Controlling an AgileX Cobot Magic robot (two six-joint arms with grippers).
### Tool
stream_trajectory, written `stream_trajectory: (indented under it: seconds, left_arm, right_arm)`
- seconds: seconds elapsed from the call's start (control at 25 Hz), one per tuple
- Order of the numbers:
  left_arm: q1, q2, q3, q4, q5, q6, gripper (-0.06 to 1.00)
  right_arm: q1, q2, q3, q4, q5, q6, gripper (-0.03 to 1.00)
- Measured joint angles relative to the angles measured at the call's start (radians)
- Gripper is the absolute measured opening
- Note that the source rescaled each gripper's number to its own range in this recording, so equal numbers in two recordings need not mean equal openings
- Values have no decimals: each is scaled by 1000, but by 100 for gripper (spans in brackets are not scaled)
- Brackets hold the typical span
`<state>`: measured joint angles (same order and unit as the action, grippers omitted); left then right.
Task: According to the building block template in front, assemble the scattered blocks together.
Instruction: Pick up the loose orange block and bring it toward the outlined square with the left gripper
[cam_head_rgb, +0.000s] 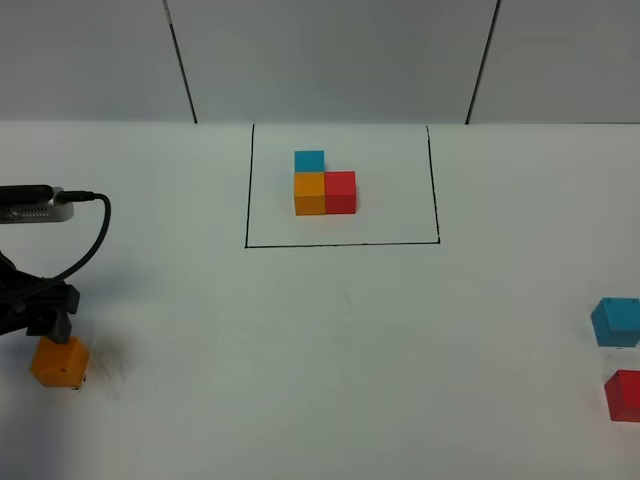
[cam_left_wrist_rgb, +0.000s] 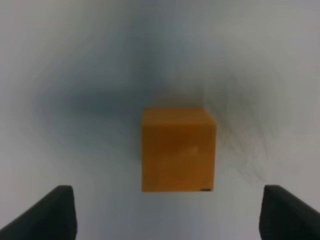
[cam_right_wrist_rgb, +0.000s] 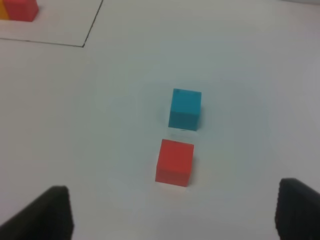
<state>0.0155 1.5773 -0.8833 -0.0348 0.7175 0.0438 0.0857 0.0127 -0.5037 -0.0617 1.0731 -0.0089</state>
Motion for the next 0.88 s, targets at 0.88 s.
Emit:
stream_trajectory:
  seconds: [0.88]
  left_arm:
    - [0, 182, 0, -33, -70, 31, 64]
  right_arm:
    - [0, 0, 0, 0, 0, 0, 67]
